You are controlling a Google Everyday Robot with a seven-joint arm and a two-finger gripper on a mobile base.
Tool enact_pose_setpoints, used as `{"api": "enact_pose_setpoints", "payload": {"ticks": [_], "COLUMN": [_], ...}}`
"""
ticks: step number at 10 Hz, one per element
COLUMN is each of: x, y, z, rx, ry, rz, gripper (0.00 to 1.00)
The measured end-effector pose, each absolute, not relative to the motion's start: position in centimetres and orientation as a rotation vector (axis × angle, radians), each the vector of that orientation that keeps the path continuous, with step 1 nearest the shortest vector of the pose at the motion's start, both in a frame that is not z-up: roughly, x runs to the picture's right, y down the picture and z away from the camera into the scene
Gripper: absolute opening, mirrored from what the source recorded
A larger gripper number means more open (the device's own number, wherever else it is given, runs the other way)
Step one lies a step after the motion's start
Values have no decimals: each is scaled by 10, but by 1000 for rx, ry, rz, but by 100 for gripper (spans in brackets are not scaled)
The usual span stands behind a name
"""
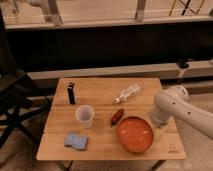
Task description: Push the ceramic bowl across the table
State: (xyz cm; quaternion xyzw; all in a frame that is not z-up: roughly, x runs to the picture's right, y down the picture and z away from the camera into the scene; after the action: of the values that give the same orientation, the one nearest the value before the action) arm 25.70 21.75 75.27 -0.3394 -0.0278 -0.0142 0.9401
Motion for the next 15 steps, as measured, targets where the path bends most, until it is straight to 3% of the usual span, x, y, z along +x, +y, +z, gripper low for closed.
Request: {"api": "enact_pose_setpoints", "payload": {"ticks": [15], "x": [240], "y": [232], "z": [774], "rx": [-732], "ry": [-127], "rz": [-98], "gripper": [80]}}
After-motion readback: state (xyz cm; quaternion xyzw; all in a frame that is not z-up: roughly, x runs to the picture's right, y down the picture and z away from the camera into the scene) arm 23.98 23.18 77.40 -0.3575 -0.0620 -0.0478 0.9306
